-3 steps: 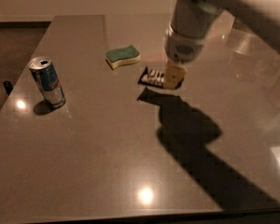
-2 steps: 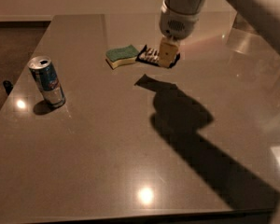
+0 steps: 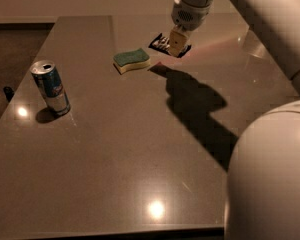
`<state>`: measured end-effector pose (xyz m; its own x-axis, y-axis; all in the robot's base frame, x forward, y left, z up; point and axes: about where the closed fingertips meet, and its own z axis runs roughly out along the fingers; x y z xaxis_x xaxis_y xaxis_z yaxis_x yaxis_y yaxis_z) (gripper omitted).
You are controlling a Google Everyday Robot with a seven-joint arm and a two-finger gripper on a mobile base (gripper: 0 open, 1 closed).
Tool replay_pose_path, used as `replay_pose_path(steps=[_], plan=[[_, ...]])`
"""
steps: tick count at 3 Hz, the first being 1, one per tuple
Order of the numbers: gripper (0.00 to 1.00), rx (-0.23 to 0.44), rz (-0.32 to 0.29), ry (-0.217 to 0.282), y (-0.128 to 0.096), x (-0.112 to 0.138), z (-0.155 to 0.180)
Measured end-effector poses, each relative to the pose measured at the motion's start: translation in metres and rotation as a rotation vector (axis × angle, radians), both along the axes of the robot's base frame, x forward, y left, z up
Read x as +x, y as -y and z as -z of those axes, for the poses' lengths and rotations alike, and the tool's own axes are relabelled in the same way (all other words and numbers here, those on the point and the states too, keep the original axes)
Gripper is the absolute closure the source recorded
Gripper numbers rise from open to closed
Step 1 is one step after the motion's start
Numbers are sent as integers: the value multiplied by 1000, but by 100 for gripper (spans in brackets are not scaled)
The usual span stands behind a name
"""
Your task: Move rxbar chocolate near sponge
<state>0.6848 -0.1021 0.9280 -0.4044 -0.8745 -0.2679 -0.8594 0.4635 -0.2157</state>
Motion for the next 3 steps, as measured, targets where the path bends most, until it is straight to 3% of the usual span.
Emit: replay_pose_path(steps=[1,2,3], plan=[[75,22,22,-24,1,17,23],[52,39,16,-55,-3,19,39],[28,40,15,-53,-4,21,41]])
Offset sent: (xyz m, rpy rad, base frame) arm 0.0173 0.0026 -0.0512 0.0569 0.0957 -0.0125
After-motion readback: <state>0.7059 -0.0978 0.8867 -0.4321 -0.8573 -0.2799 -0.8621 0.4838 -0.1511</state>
